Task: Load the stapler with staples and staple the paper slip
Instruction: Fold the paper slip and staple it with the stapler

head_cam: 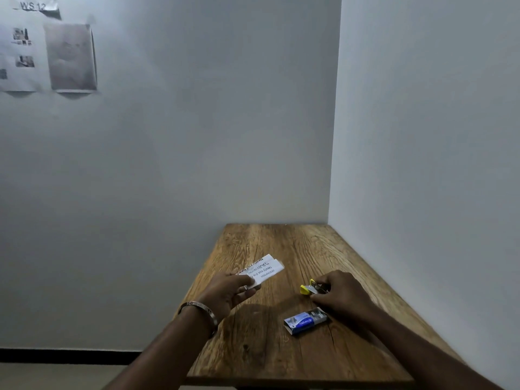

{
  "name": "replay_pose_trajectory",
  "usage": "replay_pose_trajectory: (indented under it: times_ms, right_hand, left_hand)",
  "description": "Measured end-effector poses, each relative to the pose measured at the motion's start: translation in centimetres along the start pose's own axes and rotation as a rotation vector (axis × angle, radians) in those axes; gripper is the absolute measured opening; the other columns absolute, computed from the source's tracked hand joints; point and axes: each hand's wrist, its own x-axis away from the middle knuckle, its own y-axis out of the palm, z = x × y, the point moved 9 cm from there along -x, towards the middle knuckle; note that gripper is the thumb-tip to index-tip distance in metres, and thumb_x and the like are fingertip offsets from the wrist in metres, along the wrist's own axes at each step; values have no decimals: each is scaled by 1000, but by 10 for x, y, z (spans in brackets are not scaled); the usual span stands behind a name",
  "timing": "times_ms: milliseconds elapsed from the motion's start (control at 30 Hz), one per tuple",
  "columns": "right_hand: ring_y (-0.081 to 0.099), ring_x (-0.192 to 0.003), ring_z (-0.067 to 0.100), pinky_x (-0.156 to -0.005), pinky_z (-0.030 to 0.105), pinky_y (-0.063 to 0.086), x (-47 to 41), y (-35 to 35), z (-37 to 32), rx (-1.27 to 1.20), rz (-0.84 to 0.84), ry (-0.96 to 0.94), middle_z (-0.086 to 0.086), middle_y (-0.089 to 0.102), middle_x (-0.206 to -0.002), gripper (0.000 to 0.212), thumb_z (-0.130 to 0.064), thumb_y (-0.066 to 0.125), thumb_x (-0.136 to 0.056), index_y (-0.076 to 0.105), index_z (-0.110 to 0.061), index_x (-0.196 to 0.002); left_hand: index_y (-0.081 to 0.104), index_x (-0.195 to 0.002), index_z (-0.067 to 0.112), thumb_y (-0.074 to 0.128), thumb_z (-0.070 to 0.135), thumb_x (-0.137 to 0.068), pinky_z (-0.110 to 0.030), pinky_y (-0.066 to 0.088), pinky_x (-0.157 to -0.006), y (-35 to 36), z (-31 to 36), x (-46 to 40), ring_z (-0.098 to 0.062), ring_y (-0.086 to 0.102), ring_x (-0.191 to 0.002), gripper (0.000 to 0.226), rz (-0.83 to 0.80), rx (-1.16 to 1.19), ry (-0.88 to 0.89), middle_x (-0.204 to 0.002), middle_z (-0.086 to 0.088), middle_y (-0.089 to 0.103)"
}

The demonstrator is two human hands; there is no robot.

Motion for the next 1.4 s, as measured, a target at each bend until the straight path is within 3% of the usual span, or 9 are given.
replay_pose_trajectory:
  times_ms: [133,267,400,600,933,1000,1100,1233,1400]
  right_hand:
    - [64,-81,0,-69,21,54,1,6,7,-43,-40,35,-16,71,-91,42,-46,75,-76,73,-26,-114]
    - [58,-99,6,-73,21,44,-8,-6,0,-27,-59,40,-4,66,-125,62,-48,73,-80,60,-24,-135]
    - [59,-96,5,-70,16,45,-17,-23,-20,-204,50,10,0,69,-122,47,-30,73,-86,64,-24,-131]
    - [71,-91,10,-71,22,60,-15,-1,-63,-545,-56,-56,0,71,-115,36,-12,74,-88,69,-20,-123]
    - [75,-78,13,-72,30,63,-13,31,-89,-453,-29,-53,6,76,-103,24,-8,77,-84,73,-7,-108]
    - [73,-86,12,-77,29,62,-13,38,-94,-415,-32,-63,6,75,-109,25,-10,79,-83,74,-8,-108]
    - [69,-96,8,-83,21,57,-14,42,-102,-311,-31,-97,3,74,-115,28,-14,79,-83,75,-11,-111]
    - [68,-98,7,-78,14,53,-13,49,-106,-220,-75,-126,2,73,-116,29,-15,76,-84,75,-13,-113]
    - [67,-99,7,-76,11,49,-10,56,-106,-106,-91,-171,0,74,-116,25,-18,73,-86,77,-17,-110]
  left_hand:
    - [57,-102,-13,63,-14,-84,-27,61,-54,-2,-3,-2,-30,74,-76,20,14,-10,-16,-99,-30,70]
    - [55,-106,-13,63,-13,-83,-29,62,-56,1,-3,-2,-32,73,-84,24,11,-12,-22,-101,-31,69]
    - [55,-106,-13,63,-14,-84,-30,62,-59,5,-1,-2,-33,73,-84,24,-3,-5,-22,-102,-31,69]
    - [53,-107,-11,59,-13,-86,-28,61,-55,8,-3,-6,-30,74,-76,22,-15,-42,-35,-100,-30,69]
    - [42,-117,6,60,-15,-86,-25,57,-48,-36,12,-15,-26,68,-79,42,153,-153,120,-104,-26,67]
    - [46,-113,7,62,-12,-86,-25,55,-47,-44,15,-14,-21,68,-69,36,200,-251,174,-97,-23,70]
    - [55,-101,11,68,-4,-84,-38,61,-67,-57,21,-14,-23,69,-73,26,311,-484,287,-99,-17,69]
    - [66,-91,16,76,8,-80,-26,55,-63,-59,29,-12,-15,66,-81,16,359,-827,440,-99,-3,66]
    - [74,-93,20,74,20,-84,-23,53,-78,-52,31,-15,-10,61,-93,9,330,-1211,538,-103,2,70]
